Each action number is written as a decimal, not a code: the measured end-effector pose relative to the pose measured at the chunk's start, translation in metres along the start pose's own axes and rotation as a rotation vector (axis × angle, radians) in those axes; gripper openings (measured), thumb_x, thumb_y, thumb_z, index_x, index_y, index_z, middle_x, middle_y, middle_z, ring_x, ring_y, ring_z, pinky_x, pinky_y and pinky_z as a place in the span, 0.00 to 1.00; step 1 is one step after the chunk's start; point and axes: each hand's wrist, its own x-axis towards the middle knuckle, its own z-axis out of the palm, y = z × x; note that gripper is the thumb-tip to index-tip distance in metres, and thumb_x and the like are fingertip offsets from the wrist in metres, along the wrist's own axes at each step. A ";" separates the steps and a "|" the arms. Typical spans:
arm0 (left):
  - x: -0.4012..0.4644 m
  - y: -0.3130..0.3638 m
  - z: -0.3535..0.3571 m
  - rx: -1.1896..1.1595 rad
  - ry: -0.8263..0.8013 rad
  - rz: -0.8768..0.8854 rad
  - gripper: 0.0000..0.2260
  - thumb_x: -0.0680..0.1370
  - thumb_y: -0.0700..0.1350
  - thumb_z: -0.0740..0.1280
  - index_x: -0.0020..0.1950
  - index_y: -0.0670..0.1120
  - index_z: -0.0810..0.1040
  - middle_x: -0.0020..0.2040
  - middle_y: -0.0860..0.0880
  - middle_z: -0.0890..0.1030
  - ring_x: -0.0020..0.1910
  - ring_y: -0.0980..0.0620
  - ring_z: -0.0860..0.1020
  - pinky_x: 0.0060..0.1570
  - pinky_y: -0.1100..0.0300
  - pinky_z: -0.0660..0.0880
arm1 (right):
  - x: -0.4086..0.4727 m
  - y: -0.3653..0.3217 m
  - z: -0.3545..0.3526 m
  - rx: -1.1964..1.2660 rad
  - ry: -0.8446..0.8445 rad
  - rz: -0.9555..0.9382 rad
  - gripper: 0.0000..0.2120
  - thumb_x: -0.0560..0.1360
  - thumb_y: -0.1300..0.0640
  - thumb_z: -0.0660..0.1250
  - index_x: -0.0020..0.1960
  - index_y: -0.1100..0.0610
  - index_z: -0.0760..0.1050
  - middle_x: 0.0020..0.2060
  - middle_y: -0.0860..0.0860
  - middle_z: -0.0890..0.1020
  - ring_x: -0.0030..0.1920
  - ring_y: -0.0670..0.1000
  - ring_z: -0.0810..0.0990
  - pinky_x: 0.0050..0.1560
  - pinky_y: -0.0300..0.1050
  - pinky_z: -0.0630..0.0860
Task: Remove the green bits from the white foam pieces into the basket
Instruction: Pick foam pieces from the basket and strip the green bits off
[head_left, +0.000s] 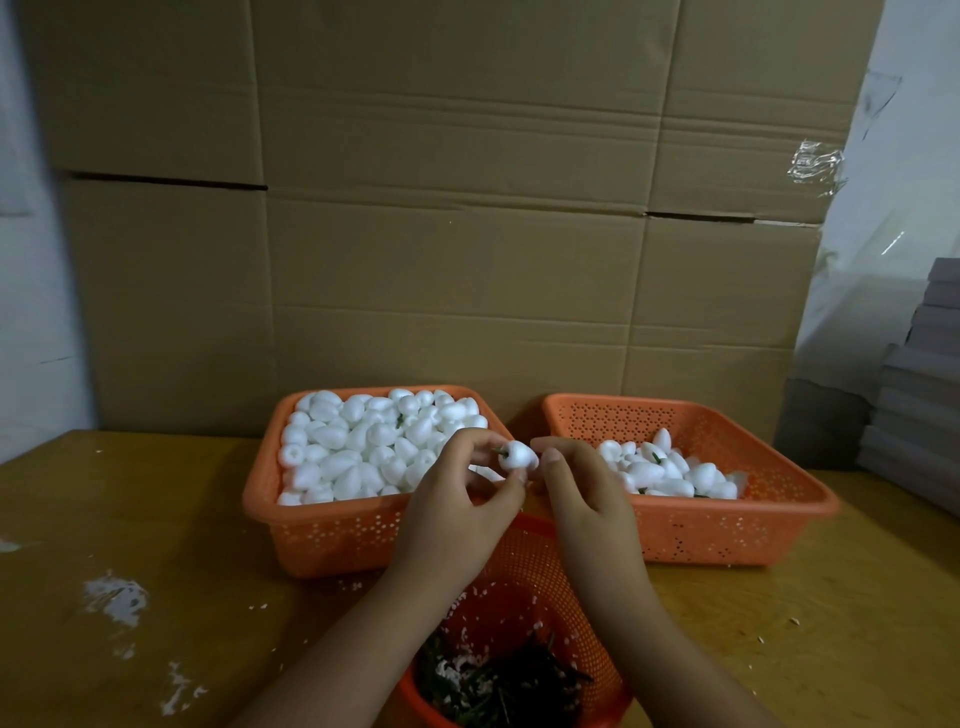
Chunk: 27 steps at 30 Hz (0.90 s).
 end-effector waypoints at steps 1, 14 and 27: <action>0.000 -0.001 0.000 0.000 -0.002 -0.004 0.11 0.69 0.59 0.67 0.50 0.63 0.74 0.47 0.65 0.81 0.45 0.62 0.81 0.48 0.58 0.79 | 0.000 0.000 0.000 0.001 0.009 -0.013 0.10 0.80 0.56 0.61 0.48 0.46 0.79 0.43 0.39 0.83 0.44 0.39 0.81 0.44 0.32 0.76; -0.003 -0.001 0.000 0.087 -0.081 0.003 0.12 0.69 0.66 0.64 0.49 0.65 0.74 0.44 0.62 0.82 0.42 0.61 0.81 0.46 0.50 0.80 | -0.004 -0.009 0.000 0.037 0.013 -0.117 0.09 0.74 0.52 0.62 0.48 0.45 0.80 0.45 0.39 0.83 0.48 0.39 0.81 0.44 0.30 0.74; -0.002 0.001 0.001 0.035 -0.066 0.023 0.12 0.71 0.64 0.65 0.51 0.61 0.77 0.46 0.61 0.82 0.43 0.60 0.81 0.47 0.54 0.80 | 0.001 -0.001 -0.001 0.088 -0.031 0.034 0.07 0.79 0.59 0.64 0.50 0.51 0.81 0.44 0.44 0.84 0.47 0.43 0.83 0.46 0.36 0.78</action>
